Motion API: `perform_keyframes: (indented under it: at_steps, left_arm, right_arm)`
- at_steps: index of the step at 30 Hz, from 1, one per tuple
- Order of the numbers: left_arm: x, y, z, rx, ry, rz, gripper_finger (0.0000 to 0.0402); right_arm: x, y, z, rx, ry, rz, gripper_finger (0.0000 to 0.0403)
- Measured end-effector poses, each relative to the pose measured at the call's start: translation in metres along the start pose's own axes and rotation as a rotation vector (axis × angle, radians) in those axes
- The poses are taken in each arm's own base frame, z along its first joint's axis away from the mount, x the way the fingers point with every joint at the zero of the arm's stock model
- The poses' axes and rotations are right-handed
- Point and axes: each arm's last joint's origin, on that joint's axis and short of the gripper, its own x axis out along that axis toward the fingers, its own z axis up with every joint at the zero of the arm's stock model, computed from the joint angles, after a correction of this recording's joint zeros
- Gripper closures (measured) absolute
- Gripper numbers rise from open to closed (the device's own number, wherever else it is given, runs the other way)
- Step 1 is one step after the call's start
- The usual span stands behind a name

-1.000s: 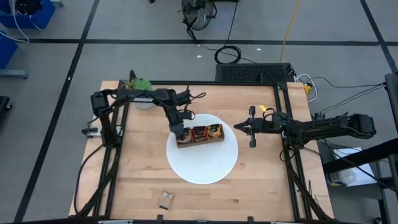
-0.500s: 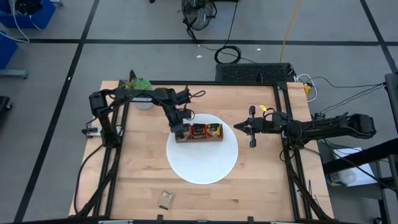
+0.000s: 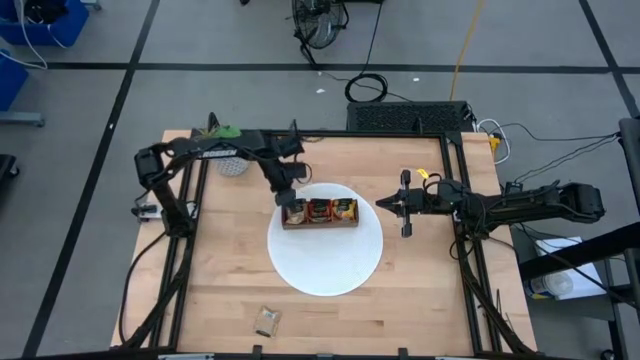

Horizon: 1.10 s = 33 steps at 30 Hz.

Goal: Pick & Place Tea
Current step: Put the brown tea bag into the left section of the wooden organizer

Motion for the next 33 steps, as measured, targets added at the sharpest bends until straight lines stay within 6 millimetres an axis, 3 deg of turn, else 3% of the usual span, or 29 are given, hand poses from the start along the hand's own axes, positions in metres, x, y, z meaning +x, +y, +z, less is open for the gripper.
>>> perform_keyframes:
  at_steps: [5,8,10,13,16,19,24,33]
  left_arm:
    - [-0.037,-0.020,0.003,0.035,-0.071,0.200,0.0224]
    - [-0.046,-0.058,-0.002,0.176,-0.118,0.163,0.0236]
    - [-0.032,-0.093,-0.008,0.341,-0.109,0.189,0.0259]
    - [0.006,-0.141,-0.022,0.623,-0.062,0.369,0.0317]
    - [0.044,-0.168,-0.035,0.801,-0.007,0.542,0.0383]
    - [0.068,-0.170,-0.045,0.743,0.020,0.635,0.0392]
    - [0.087,-0.165,-0.049,0.692,-0.029,0.612,0.0397]
    - [0.094,-0.107,-0.047,0.525,-0.044,0.679,0.0399]
  right_arm:
    - [0.000,0.000,0.000,0.003,0.000,0.000,0.0403]
    - [0.000,0.000,0.000,0.003,0.001,-0.001,0.0403]
    - [0.000,0.000,0.000,0.004,0.002,-0.001,0.0403]
    - [0.000,0.000,0.000,0.000,0.003,-0.003,0.0403]
    - [0.000,-0.002,0.000,-0.010,0.009,-0.060,0.0403]
    - [0.000,-0.004,-0.001,-0.012,0.020,-0.140,0.0403]
    - [-0.001,-0.005,-0.001,0.002,0.024,-0.176,0.0403]
    - [0.000,-0.004,-0.001,0.003,0.018,-0.149,0.0403]
